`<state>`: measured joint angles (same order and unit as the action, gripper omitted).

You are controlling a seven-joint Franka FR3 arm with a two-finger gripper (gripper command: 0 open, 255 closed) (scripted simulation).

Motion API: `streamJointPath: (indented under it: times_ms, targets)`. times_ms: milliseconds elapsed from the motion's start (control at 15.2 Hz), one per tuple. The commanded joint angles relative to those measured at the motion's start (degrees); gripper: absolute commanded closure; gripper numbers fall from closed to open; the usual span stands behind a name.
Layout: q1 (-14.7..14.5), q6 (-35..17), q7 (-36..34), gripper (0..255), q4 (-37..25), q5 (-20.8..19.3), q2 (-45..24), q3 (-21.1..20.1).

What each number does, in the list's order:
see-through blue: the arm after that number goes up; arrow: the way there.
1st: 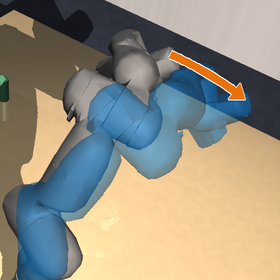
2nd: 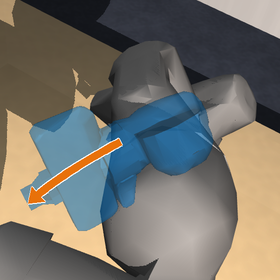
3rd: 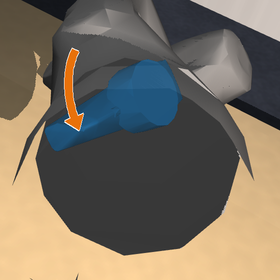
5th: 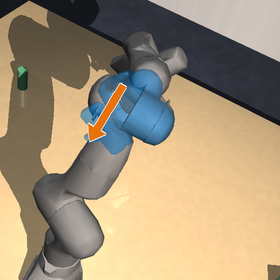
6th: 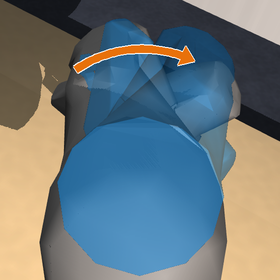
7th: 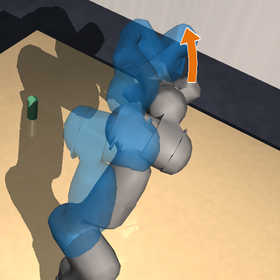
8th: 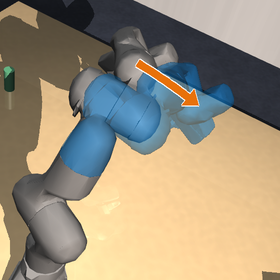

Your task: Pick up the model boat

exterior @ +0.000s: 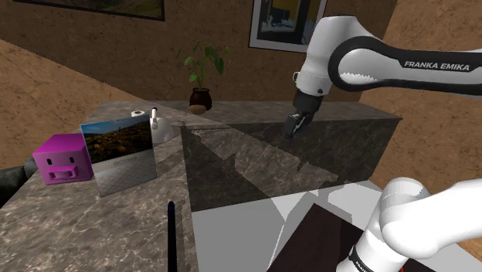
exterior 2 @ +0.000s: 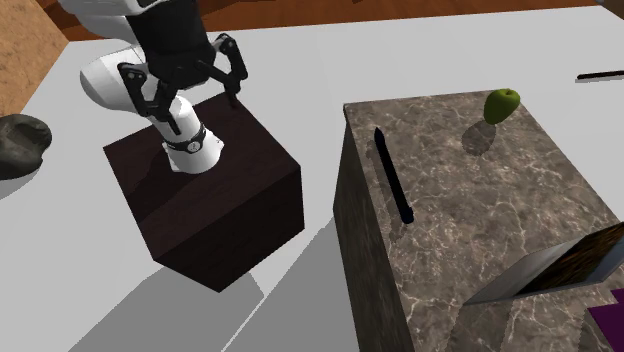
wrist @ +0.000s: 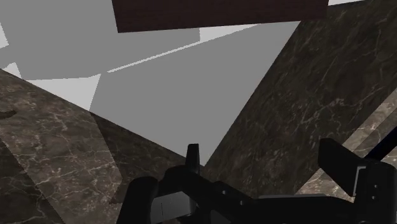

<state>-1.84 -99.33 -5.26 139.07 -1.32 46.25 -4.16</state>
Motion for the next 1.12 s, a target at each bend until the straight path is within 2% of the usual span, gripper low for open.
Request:
streamJointPath:
  times_ms: [0, 594, 1056]
  targets:
    - [-0.28, -2.83, -3.75, 0, 2.16, 1.58, -0.79, -2.29]
    - [-1.4, -14.19, -20.55, 0, 4.87, 7.84, -9.54, -13.82]
    - [-0.12, -23.46, -34.39, 0, 1.79, 8.82, -21.66, -23.27]
